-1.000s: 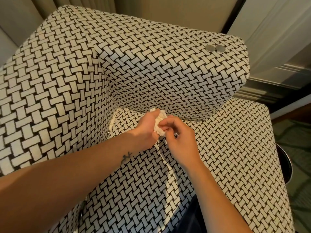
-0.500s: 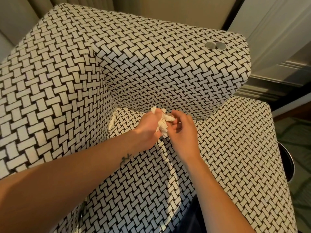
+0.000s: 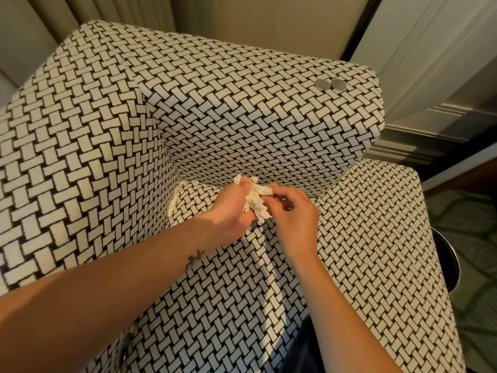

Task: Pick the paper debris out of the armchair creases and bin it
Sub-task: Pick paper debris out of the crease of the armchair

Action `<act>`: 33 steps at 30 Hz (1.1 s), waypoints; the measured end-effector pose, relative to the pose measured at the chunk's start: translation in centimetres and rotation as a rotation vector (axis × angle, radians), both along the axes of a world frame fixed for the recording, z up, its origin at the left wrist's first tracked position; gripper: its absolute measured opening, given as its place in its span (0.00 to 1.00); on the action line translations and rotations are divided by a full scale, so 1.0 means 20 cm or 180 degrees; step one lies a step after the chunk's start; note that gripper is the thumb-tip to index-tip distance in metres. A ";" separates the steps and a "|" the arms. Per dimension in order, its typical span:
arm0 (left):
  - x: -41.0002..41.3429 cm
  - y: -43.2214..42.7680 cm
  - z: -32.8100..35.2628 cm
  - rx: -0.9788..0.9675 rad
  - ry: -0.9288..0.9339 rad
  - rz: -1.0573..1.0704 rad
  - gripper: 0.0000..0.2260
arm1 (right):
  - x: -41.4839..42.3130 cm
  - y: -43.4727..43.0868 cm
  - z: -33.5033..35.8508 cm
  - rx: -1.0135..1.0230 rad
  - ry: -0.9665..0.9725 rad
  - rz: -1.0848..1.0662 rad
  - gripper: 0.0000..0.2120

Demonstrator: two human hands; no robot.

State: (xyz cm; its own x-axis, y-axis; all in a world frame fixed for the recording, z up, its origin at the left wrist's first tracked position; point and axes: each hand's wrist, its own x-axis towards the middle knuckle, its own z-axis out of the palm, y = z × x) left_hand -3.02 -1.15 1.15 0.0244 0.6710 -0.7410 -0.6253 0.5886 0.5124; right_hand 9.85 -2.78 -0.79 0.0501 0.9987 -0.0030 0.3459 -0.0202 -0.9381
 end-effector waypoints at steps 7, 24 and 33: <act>0.04 0.00 0.13 0.0401 0.0236 -0.0146 0.13 | 0.02 0.02 0.09 0.0072 0.0168 -0.0110 0.10; 0.07 0.00 0.49 0.1854 0.0814 -0.0831 0.14 | 0.18 0.08 0.57 0.0490 0.0370 -0.0146 0.09; 0.08 0.01 0.53 0.1599 0.0097 -0.0506 0.14 | 0.28 0.37 0.77 0.0843 -0.0279 -0.0162 0.12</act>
State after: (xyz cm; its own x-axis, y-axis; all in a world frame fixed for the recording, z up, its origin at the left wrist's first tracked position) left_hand -1.48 -0.91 11.66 0.1383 0.9335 -0.3310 -0.5287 0.3522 0.7723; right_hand 15.38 4.62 14.53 0.0889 0.9603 0.2642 0.4307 0.2021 -0.8796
